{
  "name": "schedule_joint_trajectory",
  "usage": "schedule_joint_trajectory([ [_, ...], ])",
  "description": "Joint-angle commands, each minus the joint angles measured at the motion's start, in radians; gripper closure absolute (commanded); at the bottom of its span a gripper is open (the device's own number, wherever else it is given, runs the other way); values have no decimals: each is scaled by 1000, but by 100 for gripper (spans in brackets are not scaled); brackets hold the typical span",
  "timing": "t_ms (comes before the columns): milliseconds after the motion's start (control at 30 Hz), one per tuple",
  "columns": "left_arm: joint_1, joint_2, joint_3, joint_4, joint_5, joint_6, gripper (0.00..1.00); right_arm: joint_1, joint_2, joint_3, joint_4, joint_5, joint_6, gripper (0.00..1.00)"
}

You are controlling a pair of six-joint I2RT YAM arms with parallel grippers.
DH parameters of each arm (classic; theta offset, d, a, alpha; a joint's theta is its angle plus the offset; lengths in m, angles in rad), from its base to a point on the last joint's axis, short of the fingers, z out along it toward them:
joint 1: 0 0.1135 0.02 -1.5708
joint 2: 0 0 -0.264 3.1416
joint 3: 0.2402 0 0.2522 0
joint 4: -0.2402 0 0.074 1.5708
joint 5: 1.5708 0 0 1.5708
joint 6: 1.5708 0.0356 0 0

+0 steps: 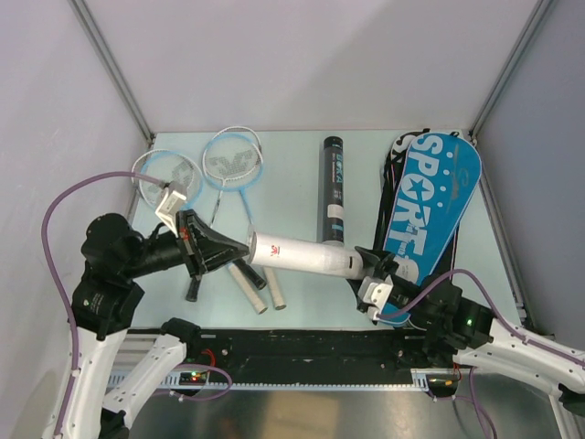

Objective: Pack up the badminton gear
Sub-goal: Close the lid on the shuttle tube.

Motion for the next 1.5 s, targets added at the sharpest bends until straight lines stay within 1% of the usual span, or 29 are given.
schedule_joint_trajectory([
  [0, 8, -7, 0, 3, 49, -26, 100, 8, -33, 26, 104, -18, -30, 62],
  [300, 8, 5, 3, 2, 66, -38, 100, 12, -37, 29, 119, -31, -49, 62],
  [633, 8, 9, -21, 1, 82, -63, 100, 15, 3, 32, 170, -8, -74, 62],
  [867, 8, -1, -14, 2, 82, -89, 100, 15, -3, 34, 180, -1, -74, 62],
  [1267, 7, 13, 4, 2, 135, -111, 100, 15, -16, 33, 163, -33, -98, 62],
  [1467, 8, 21, 17, 5, 148, -126, 100, 14, -18, 32, 183, -64, -108, 61],
])
